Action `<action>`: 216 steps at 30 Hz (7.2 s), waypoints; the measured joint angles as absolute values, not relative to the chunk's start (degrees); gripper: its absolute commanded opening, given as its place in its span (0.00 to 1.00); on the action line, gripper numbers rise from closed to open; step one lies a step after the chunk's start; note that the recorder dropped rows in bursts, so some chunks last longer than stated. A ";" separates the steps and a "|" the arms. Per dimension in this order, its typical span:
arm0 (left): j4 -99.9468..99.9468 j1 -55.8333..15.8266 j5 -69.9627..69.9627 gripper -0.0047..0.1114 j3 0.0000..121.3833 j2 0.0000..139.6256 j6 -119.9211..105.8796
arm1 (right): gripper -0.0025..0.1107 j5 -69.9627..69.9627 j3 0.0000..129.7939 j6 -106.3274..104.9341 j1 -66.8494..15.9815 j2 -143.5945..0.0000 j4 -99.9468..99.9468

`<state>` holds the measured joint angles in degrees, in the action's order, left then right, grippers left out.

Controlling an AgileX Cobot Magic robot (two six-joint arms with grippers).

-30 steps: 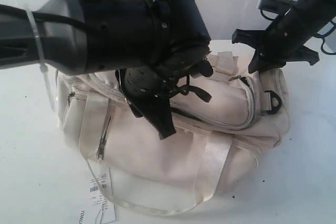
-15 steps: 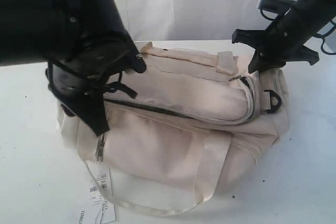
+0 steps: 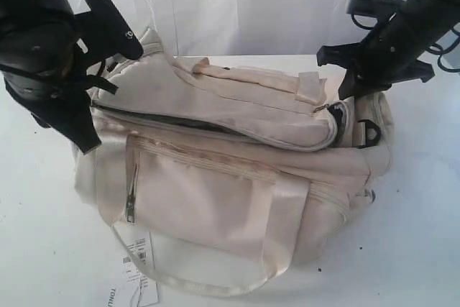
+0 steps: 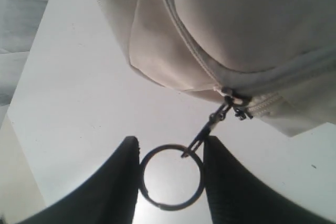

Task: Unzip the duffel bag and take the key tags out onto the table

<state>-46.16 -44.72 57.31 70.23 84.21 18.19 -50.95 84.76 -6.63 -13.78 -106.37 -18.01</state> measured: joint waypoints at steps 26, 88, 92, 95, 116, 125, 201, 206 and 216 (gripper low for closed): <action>-30.23 -44.12 53.29 0.20 70.01 81.55 11.51 | 0.22 -64.47 84.76 -33.07 -22.76 -86.78 -30.85; -34.29 -44.12 43.26 0.20 62.11 75.57 11.51 | 0.02 -32.77 68.77 -44.93 -51.42 -94.44 -12.68; -35.21 -44.12 42.88 0.20 62.11 75.57 11.51 | 0.02 -34.21 68.77 -44.28 -51.53 -94.44 -11.45; -35.47 -44.00 42.63 0.20 62.11 75.57 11.51 | 0.02 -35.54 68.77 -43.44 -51.53 -94.44 -10.31; -35.12 -41.77 39.59 0.20 62.08 75.57 11.42 | 0.02 -47.20 69.08 -37.62 -51.64 -92.21 -3.33; -33.81 -41.88 38.11 0.20 62.08 75.57 11.42 | 0.02 -53.21 69.49 -23.85 -51.99 -92.21 7.98; -36.43 -32.29 9.97 0.04 62.62 80.08 15.13 | 0.02 -37.08 69.08 -28.39 -51.64 -93.36 -18.05; -35.59 -27.07 3.43 0.04 62.73 82.65 20.32 | 0.02 -36.80 69.41 -26.35 -51.64 -93.25 -18.05; -35.94 -24.94 6.01 0.04 78.00 94.19 24.97 | 0.02 -39.53 69.38 -20.98 -51.43 -93.14 -18.06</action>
